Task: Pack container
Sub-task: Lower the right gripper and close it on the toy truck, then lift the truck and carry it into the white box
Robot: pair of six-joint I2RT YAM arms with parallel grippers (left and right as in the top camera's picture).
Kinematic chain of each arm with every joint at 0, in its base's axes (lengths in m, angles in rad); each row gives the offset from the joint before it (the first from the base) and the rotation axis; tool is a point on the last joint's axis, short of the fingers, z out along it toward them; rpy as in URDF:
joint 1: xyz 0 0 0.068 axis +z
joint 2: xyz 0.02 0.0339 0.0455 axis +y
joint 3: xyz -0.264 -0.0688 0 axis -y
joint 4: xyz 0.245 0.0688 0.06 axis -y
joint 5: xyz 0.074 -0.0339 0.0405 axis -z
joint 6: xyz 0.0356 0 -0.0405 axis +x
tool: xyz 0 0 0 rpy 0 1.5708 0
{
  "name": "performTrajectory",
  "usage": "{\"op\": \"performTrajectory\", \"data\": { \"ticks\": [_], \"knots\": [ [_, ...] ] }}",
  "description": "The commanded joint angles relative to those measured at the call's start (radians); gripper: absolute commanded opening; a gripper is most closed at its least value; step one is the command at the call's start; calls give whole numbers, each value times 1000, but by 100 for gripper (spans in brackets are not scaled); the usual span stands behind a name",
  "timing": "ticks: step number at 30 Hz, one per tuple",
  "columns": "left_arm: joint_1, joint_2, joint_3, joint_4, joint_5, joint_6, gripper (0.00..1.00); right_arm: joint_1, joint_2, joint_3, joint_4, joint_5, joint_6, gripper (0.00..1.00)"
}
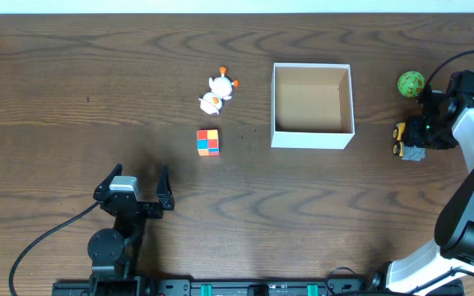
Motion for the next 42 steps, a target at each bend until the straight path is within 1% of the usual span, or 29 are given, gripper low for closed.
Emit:
{"op": "performTrajectory", "data": {
  "ticks": [1, 6, 13, 18, 23, 29, 31, 35, 39, 42],
  "knots": [
    [-3, -6, -16, -36, 11, 13, 98, 27, 2, 71, -27, -28, 18, 49],
    [-3, -6, -16, -36, 11, 13, 98, 85, 2, 185, -110, -69, 21, 50],
    [-3, -6, -16, -36, 11, 13, 98, 227, 2, 414, -220, -79, 29, 50],
    [-3, -6, -16, -36, 11, 13, 98, 346, 2, 529, -222, -79, 63, 49],
    [-3, -6, -16, -36, 11, 13, 98, 444, 3, 536, -159, -78, 177, 44],
    [-3, -6, -16, -36, 11, 13, 98, 529, 3, 521, -143, -6, 244, 45],
    [-3, -6, -16, -36, 11, 13, 98, 544, 3, 519, -144, 31, 277, 45],
    [-3, -6, -16, -36, 11, 13, 98, 551, 3, 500, -145, 34, 306, 45],
    [-3, -6, -16, -36, 11, 13, 98, 545, 3, 439, -130, 56, 350, 46],
    [-3, -6, -16, -36, 11, 13, 98, 540, 3, 376, -81, 60, 377, 46]
  ]
}}
